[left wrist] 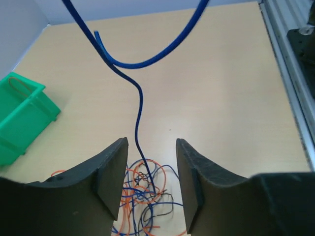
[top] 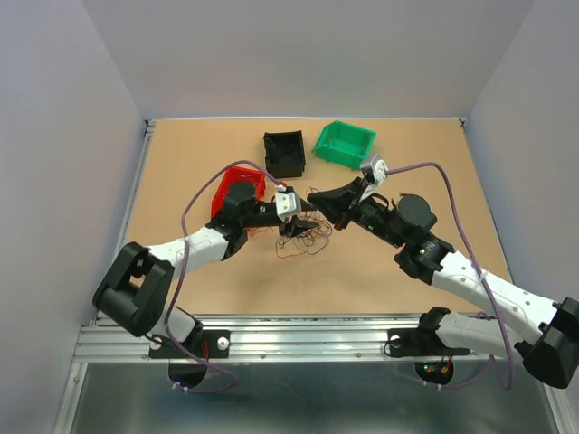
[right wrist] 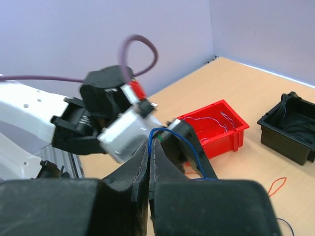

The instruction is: Untangle the cables

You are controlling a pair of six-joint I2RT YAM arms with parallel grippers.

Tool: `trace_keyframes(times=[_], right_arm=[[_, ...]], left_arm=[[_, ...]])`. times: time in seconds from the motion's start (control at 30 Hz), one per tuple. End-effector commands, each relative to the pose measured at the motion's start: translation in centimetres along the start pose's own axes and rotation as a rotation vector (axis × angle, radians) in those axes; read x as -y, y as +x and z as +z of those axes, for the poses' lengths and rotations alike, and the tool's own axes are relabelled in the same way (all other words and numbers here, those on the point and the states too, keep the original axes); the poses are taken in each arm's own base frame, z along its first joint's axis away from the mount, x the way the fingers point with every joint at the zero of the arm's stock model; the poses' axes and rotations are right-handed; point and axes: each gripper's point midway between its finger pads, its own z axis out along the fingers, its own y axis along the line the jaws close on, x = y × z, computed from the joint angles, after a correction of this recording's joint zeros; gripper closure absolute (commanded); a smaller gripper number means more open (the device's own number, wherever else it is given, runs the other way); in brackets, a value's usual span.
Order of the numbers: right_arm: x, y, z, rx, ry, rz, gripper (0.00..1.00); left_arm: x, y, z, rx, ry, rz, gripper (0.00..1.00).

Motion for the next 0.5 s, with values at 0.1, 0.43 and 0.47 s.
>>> trace_keyframes(times=[0.1,0.43,0.47], right_arm=[[-2.2,-9.2,0.6,0.182,-0.036,-0.067,1.00],[-2.1,-17.0,-1.5,0.326,0.082,-0.126,0.99],[-1.1,-14.7,-1.5,0.288,0.110,-0.118,1.00]], left_arm=[[-3.6,0.3,2.6,-0.040,-0.048,0.037,0.68],[-4.8,-1.6,1.7,-0.051,-0.115,0.072,1.00],[-4.8,-2.3,1.5,-0.046,-0.120,0.079,1.00]])
